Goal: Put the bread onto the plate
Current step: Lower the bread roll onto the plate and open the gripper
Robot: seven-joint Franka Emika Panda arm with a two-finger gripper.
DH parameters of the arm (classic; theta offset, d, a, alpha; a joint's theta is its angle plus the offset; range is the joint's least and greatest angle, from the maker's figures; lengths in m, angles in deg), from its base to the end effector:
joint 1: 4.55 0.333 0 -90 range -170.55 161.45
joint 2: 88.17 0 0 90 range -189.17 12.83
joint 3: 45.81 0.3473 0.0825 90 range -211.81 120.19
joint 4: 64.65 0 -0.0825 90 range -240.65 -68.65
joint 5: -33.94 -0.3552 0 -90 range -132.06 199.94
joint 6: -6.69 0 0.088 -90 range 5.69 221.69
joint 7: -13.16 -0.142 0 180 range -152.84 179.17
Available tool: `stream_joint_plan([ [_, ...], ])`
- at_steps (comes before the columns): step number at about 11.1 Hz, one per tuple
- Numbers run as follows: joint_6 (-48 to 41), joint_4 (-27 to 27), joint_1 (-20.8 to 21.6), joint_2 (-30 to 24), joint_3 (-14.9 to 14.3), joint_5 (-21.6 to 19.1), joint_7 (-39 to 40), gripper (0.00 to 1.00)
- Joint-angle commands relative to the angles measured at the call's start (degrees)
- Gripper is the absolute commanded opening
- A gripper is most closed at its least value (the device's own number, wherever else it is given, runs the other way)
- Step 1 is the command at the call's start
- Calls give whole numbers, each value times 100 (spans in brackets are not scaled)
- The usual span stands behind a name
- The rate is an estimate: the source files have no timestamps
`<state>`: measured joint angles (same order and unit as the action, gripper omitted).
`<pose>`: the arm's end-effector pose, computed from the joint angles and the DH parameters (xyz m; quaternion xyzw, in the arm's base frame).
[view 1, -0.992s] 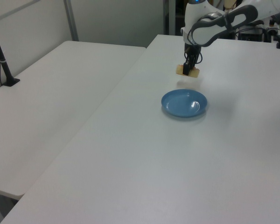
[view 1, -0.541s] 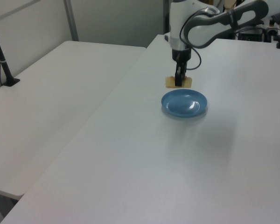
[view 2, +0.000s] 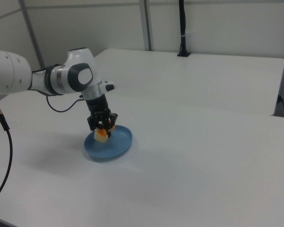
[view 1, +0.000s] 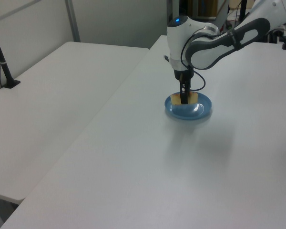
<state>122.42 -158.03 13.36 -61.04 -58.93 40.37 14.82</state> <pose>0.6527 0.0629 0.3548 0.9899 0.0922 -0.0336 0.1027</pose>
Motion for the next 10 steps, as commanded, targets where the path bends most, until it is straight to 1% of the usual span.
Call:
stream_joint_plan([
  [1,64,-57,19,-42,-41,332,-130,39],
  [2,64,-57,2,2,-50,376,-331,99],
  [3,73,-49,-7,2,-50,490,-464,100],
  [4,64,-31,-25,-6,-50,482,-552,100],
  [6,-6,4,-16,-76,-32,447,-1121,100],
  [7,-67,13,-25,-233,98,429,-1307,100],
  [8,-346,65,-86,-444,300,368,-1483,100],
  [9,-819,266,-191,-576,537,220,-1563,100],
  [10,-1241,442,-314,-717,696,53,-1555,100],
])
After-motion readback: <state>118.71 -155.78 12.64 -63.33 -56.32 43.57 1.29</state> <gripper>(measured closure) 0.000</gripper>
